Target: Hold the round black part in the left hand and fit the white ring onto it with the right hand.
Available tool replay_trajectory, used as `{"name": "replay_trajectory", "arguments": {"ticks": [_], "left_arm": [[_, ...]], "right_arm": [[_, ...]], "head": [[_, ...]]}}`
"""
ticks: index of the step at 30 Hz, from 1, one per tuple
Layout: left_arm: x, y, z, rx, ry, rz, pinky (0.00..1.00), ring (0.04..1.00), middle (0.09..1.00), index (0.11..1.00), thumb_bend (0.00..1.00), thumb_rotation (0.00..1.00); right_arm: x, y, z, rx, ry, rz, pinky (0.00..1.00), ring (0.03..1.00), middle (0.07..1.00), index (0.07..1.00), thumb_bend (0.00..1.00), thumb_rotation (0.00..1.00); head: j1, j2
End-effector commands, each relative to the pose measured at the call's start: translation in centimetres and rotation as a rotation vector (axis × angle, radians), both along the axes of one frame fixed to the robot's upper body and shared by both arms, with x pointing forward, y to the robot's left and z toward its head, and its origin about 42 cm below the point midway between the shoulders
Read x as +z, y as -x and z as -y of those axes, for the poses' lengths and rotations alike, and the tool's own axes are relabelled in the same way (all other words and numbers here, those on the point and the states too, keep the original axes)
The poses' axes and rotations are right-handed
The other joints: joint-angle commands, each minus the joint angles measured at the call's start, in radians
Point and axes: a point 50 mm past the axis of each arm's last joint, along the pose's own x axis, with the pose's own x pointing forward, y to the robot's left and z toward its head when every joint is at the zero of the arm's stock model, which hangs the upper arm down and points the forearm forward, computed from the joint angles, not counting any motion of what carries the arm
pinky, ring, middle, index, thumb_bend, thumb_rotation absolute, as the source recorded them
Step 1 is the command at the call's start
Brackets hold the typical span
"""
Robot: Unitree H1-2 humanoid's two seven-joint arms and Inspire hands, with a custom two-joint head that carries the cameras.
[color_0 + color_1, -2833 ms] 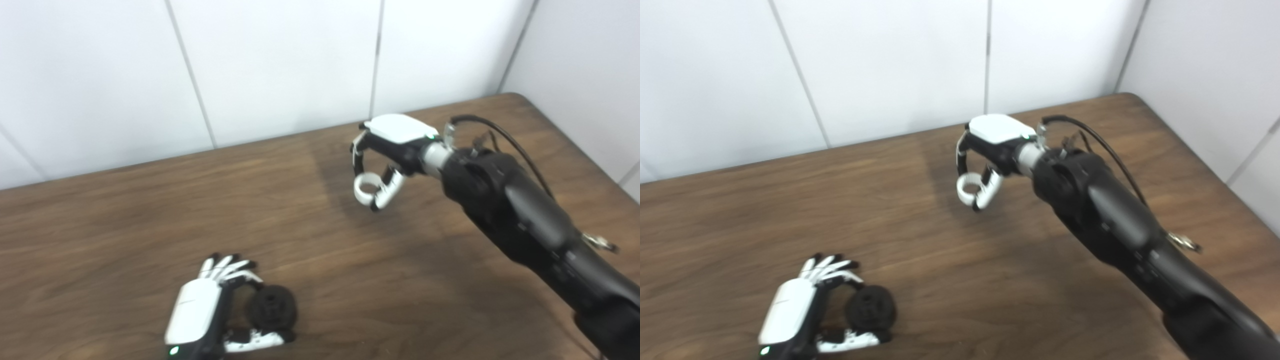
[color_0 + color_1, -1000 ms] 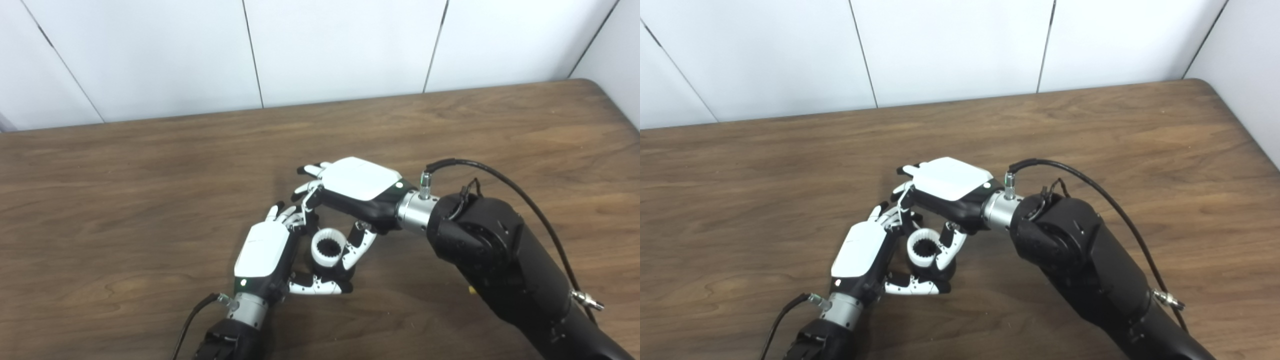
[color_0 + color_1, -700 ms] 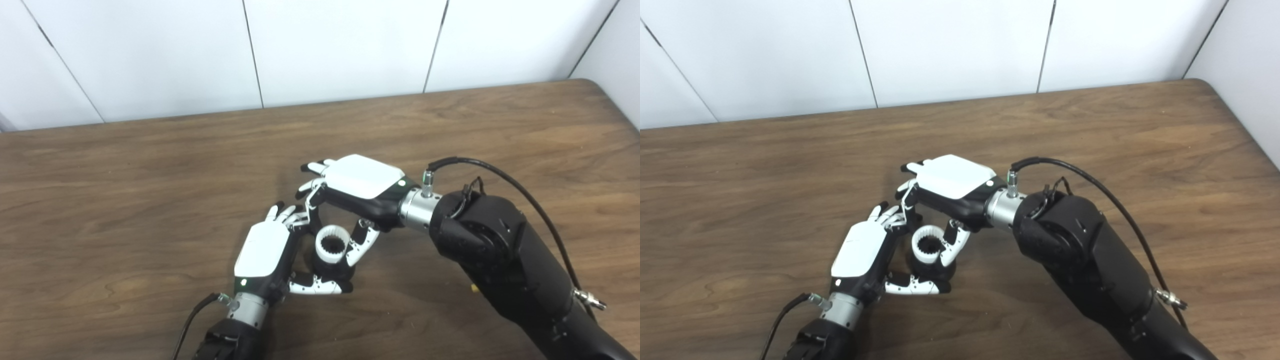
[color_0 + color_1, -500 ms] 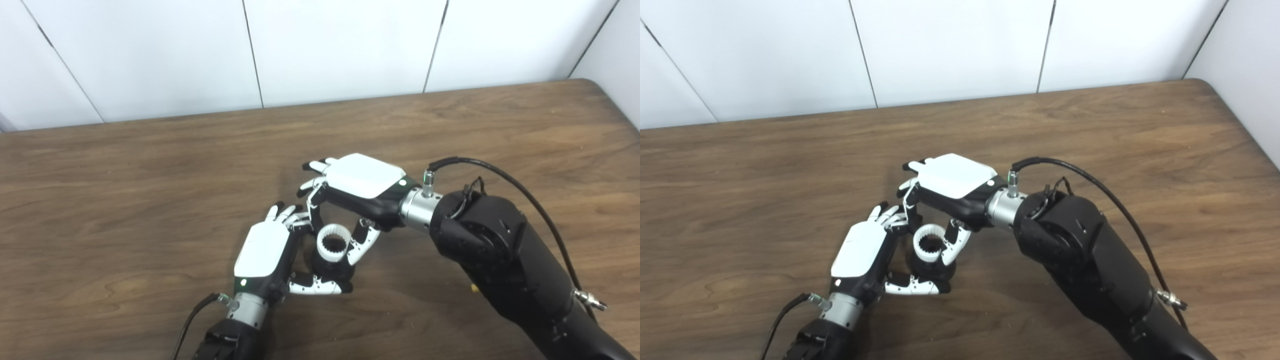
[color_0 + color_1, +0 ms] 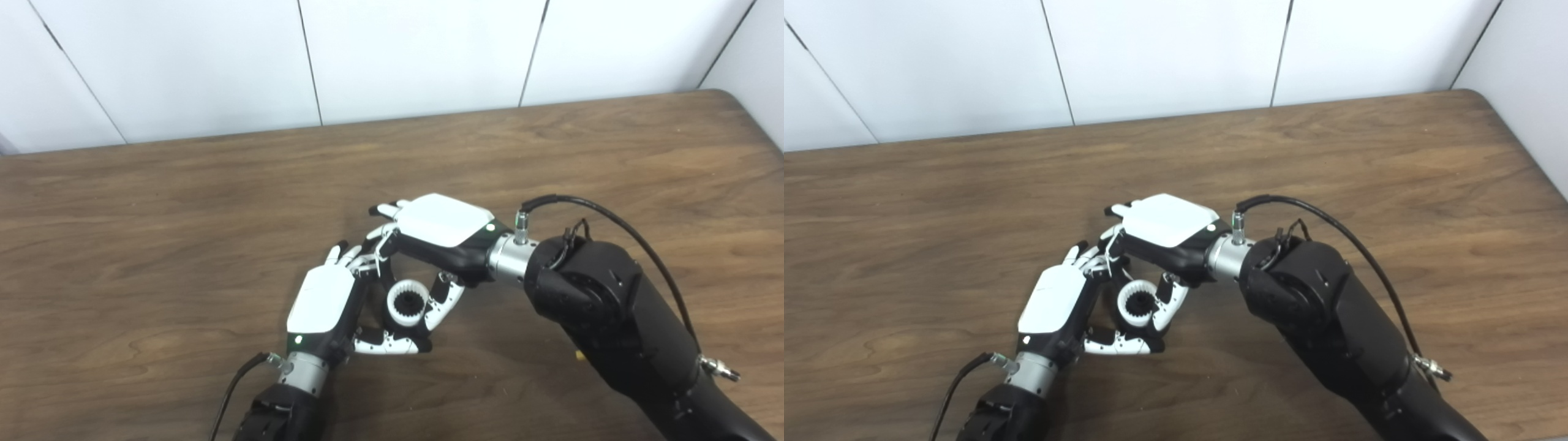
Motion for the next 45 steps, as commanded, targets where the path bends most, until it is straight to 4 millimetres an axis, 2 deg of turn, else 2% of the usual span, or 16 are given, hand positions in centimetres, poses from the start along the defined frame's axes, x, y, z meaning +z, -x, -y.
{"name": "replay_trajectory", "arguments": {"ticks": [1,10,30,45], "left_arm": [[0.4,-0.1,0.0,-0.007,-0.027,0.005,1.00,0.914,0.806,0.485,0.52,0.06],[0.4,0.0,0.1,-0.010,-0.025,0.010,1.00,0.910,0.803,0.485,0.52,0.06],[0.6,0.1,0.2,-0.013,-0.017,0.007,1.00,0.907,0.799,0.484,0.52,0.06],[0.7,0.1,0.5,-0.016,-0.018,0.009,1.00,0.908,0.797,0.484,0.52,0.06]], "right_arm": [[0.6,-0.1,-0.2,0.014,-0.008,0.033,1.00,1.000,0.855,0.483,0.52,0.13],[0.1,-0.3,0.1,-0.002,-0.011,0.032,1.00,1.000,0.855,0.484,0.52,0.13],[0.4,-0.8,0.0,-0.019,0.003,0.053,1.00,1.000,0.858,0.485,0.52,0.13],[-0.5,-1.1,0.5,-0.037,0.013,0.041,1.00,1.000,0.856,0.485,0.52,0.13]], "head": [[-0.004,0.002],[-0.004,0.002],[-0.003,0.007],[-0.001,0.008]]}}
